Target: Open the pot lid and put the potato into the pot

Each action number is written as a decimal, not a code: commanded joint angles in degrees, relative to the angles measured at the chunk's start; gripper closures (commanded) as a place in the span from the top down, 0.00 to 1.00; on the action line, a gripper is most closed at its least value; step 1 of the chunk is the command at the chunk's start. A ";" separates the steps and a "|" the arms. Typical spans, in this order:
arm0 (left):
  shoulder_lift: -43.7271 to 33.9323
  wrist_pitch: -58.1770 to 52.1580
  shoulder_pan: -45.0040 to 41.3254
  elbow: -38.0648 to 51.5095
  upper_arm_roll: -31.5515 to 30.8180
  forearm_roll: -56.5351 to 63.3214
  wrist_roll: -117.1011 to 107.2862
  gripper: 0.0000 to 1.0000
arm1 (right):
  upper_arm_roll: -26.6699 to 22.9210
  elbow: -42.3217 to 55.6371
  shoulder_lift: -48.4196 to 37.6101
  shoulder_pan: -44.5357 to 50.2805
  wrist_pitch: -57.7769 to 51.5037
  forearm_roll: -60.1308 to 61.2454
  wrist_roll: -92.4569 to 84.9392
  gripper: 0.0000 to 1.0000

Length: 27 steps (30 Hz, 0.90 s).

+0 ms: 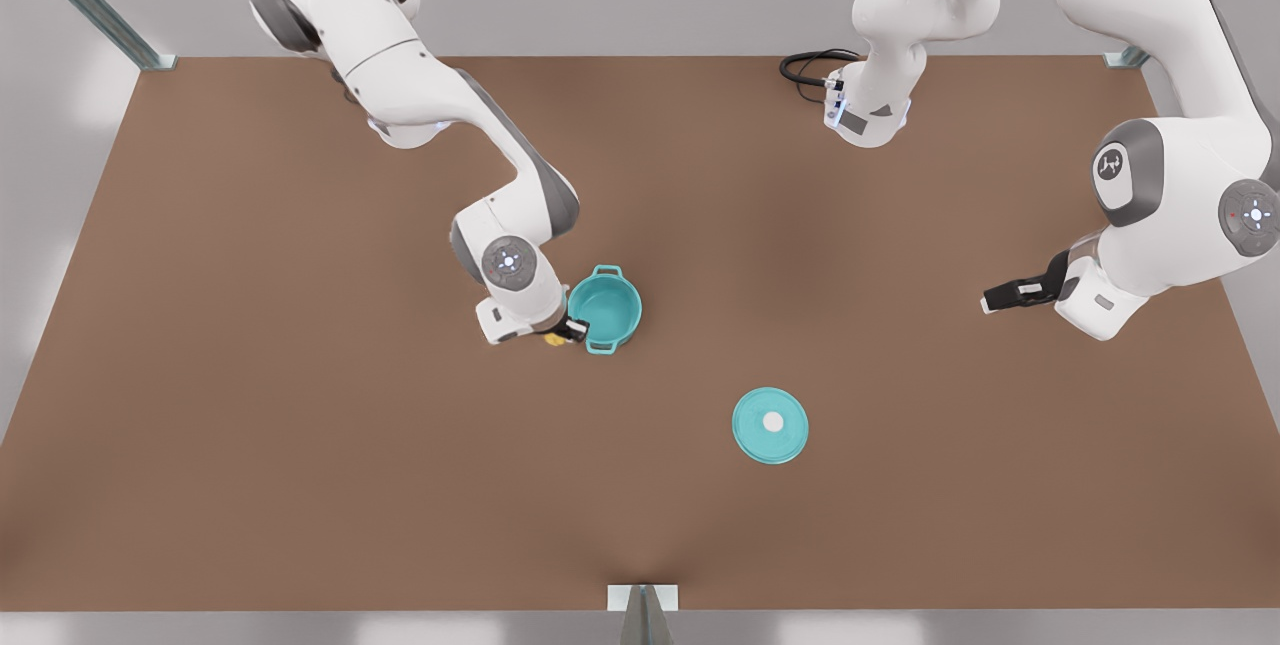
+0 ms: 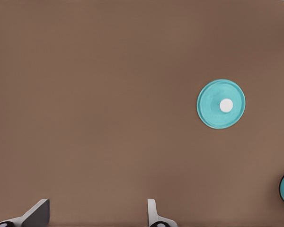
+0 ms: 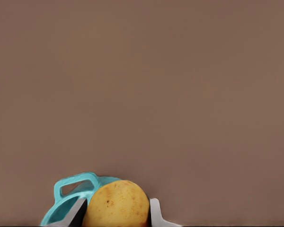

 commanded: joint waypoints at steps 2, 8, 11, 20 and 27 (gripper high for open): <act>-0.06 -0.10 0.00 0.02 0.00 0.04 2.08 1.00 | -0.03 0.16 1.68 1.59 -1.67 -0.21 22.19 0.54; -0.15 -0.45 -0.09 0.02 -0.09 0.21 2.00 1.00 | -0.20 0.87 5.02 4.49 -1.32 -0.21 24.12 0.54; -0.23 -0.45 -0.09 0.02 -0.18 0.21 2.00 1.00 | -0.20 1.65 5.02 6.34 -1.32 -0.03 26.14 0.54; 0.03 -0.19 -0.17 1.34 -0.62 -1.01 0.50 1.00 | -2.13 2.97 4.06 6.43 -2.20 -0.29 24.65 1.00; 0.64 -0.54 0.09 2.74 -0.44 -0.40 1.29 1.00 | -6.62 2.19 -12.12 -22.84 -24.87 -2.14 -39.69 1.00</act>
